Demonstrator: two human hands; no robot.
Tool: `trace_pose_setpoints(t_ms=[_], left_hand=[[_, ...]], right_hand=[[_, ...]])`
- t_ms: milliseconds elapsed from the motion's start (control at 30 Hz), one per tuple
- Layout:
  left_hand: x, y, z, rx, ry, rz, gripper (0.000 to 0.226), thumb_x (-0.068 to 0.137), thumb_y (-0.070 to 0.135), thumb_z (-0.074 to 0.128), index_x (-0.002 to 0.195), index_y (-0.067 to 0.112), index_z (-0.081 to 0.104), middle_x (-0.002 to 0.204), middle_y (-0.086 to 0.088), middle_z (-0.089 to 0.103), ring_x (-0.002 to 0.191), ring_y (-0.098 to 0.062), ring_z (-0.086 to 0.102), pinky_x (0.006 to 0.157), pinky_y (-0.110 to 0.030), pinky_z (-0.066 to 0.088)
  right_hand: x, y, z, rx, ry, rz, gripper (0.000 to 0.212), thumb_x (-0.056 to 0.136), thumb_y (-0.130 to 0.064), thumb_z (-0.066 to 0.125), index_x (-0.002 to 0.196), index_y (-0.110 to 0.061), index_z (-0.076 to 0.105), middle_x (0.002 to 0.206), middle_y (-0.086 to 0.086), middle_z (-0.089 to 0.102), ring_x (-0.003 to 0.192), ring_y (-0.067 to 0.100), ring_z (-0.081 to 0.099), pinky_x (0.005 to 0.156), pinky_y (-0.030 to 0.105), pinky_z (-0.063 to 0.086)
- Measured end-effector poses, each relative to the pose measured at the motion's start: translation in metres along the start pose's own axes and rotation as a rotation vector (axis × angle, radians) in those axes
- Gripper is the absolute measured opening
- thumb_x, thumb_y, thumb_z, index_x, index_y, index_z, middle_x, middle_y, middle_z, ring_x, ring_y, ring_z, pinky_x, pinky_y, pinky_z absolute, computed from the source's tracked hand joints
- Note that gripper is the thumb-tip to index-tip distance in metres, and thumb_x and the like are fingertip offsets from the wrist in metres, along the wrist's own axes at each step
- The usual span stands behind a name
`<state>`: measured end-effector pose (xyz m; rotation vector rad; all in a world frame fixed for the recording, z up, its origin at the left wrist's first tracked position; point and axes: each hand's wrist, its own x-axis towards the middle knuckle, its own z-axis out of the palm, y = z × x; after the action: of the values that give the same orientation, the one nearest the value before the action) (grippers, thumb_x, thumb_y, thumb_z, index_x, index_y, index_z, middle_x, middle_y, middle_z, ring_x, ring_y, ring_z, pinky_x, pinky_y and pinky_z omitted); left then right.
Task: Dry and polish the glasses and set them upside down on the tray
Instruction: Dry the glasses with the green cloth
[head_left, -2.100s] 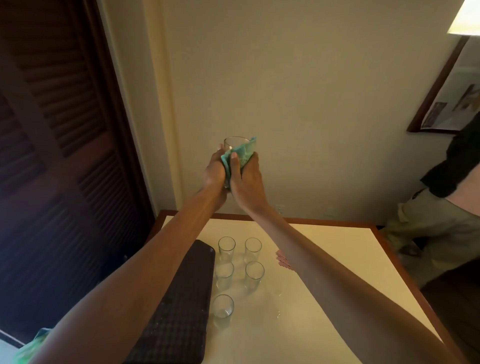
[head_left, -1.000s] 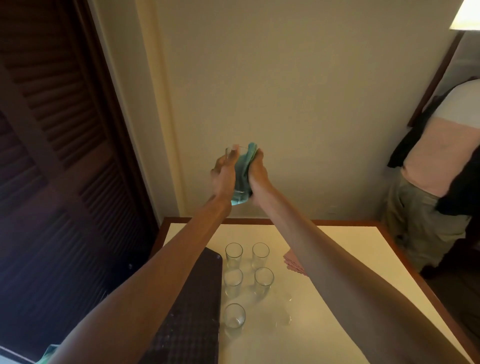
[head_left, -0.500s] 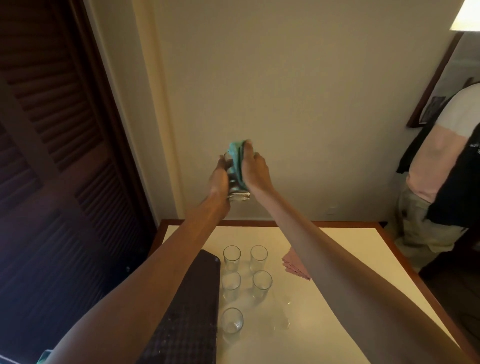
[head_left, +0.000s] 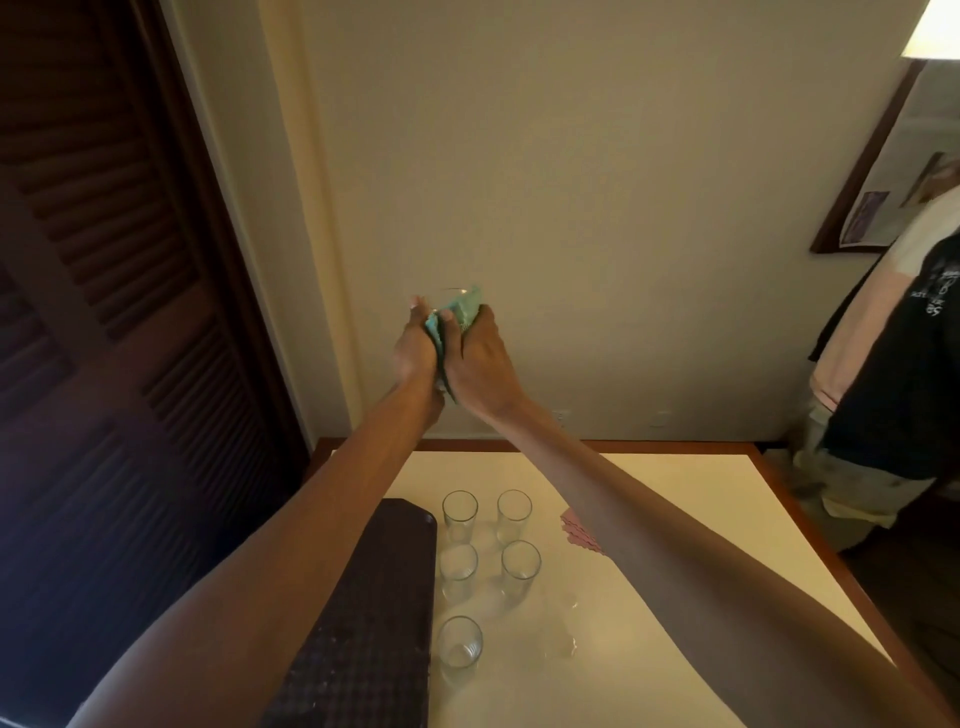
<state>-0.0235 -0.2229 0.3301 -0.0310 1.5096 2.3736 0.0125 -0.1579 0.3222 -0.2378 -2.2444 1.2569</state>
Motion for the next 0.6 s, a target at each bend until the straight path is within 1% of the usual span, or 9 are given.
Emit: trace_pose_setpoints(t_ms=[67, 167, 200, 267, 333, 367, 433, 533, 600], left_hand=[[-0.004, -0.006, 0.0, 0.059, 0.013, -0.01, 0.053, 0.107, 0.055, 0.038, 0.117, 0.017, 0.074, 0.116, -0.008, 0.076, 0.111, -0.023, 0.071, 0.099, -0.04, 0.057], [-0.015, -0.009, 0.002, 0.201, 0.014, 0.048, 0.061, 0.107, 0.06, 0.028, 0.122, 0.018, 0.07, 0.113, -0.008, 0.073, 0.1, -0.019, 0.071, 0.086, -0.036, 0.06], [-0.017, -0.009, 0.003, 0.238, 0.013, 0.066, 0.06, 0.105, 0.064, 0.03, 0.117, 0.022, 0.071, 0.11, -0.007, 0.073, 0.097, -0.019, 0.071, 0.084, -0.034, 0.059], [-0.018, -0.008, 0.003, 0.307, 0.046, 0.093, 0.064, 0.088, 0.083, 0.042, 0.107, 0.03, 0.073, 0.113, -0.008, 0.071, 0.101, -0.023, 0.071, 0.091, -0.041, 0.058], [-0.008, -0.011, 0.001, 0.337, 0.105, 0.099, 0.087, 0.063, 0.096, 0.049, 0.117, 0.033, 0.07, 0.122, -0.009, 0.065, 0.109, -0.027, 0.068, 0.099, -0.05, 0.055], [-0.002, -0.013, 0.0, 0.325, 0.121, 0.09, 0.094, 0.058, 0.096, 0.052, 0.125, 0.032, 0.067, 0.125, -0.009, 0.064, 0.111, -0.028, 0.067, 0.101, -0.051, 0.053], [0.005, -0.009, -0.003, 0.254, 0.124, 0.073, 0.095, 0.062, 0.086, 0.059, 0.133, 0.024, 0.062, 0.125, -0.009, 0.067, 0.11, -0.027, 0.069, 0.099, -0.046, 0.054], [0.009, -0.001, -0.008, 0.095, 0.028, 0.029, 0.089, 0.066, 0.073, 0.067, 0.131, 0.013, 0.064, 0.122, -0.015, 0.072, 0.106, -0.028, 0.073, 0.086, -0.04, 0.058], [0.003, -0.002, -0.008, 0.043, 0.001, 0.021, 0.064, 0.091, 0.063, 0.058, 0.129, 0.011, 0.067, 0.121, -0.013, 0.074, 0.111, -0.028, 0.071, 0.094, -0.041, 0.058]], right_hand=[[0.004, -0.002, -0.008, -0.002, 0.02, 0.009, 0.049, 0.104, -0.05, 0.03, 0.122, -0.007, 0.046, 0.109, 0.011, 0.062, 0.089, 0.024, 0.063, 0.071, 0.034, 0.052], [0.014, 0.0, -0.016, 0.13, -0.028, 0.275, 0.07, 0.102, -0.061, 0.022, 0.113, -0.004, 0.062, 0.094, 0.007, 0.066, 0.077, 0.017, 0.065, 0.064, 0.027, 0.049], [0.017, -0.001, -0.016, 0.213, -0.057, 0.375, 0.076, 0.099, -0.066, 0.019, 0.108, -0.007, 0.067, 0.094, 0.008, 0.07, 0.079, 0.018, 0.069, 0.07, 0.029, 0.054], [0.021, 0.001, -0.011, 0.37, -0.097, 0.542, 0.08, 0.093, -0.074, 0.018, 0.104, -0.013, 0.07, 0.101, 0.013, 0.073, 0.089, 0.025, 0.072, 0.087, 0.042, 0.058], [0.019, 0.0, -0.006, 0.443, -0.118, 0.613, 0.077, 0.094, -0.072, 0.018, 0.1, -0.015, 0.069, 0.104, 0.014, 0.072, 0.094, 0.028, 0.071, 0.093, 0.045, 0.056], [0.016, 0.0, -0.005, 0.433, -0.138, 0.61, 0.076, 0.096, -0.07, 0.017, 0.098, -0.015, 0.069, 0.104, 0.015, 0.072, 0.094, 0.027, 0.071, 0.093, 0.044, 0.056], [0.007, -0.001, -0.003, 0.303, -0.199, 0.543, 0.078, 0.098, -0.067, 0.013, 0.097, -0.013, 0.069, 0.098, 0.015, 0.072, 0.091, 0.025, 0.071, 0.091, 0.041, 0.056], [-0.01, -0.009, -0.001, 0.073, -0.18, 0.337, 0.069, 0.103, -0.059, 0.016, 0.098, -0.007, 0.062, 0.086, 0.01, 0.067, 0.079, 0.023, 0.067, 0.072, 0.033, 0.053], [-0.011, -0.011, 0.0, 0.007, -0.081, 0.172, 0.054, 0.105, -0.05, 0.026, 0.115, -0.003, 0.051, 0.101, 0.012, 0.063, 0.089, 0.028, 0.065, 0.072, 0.035, 0.049]])
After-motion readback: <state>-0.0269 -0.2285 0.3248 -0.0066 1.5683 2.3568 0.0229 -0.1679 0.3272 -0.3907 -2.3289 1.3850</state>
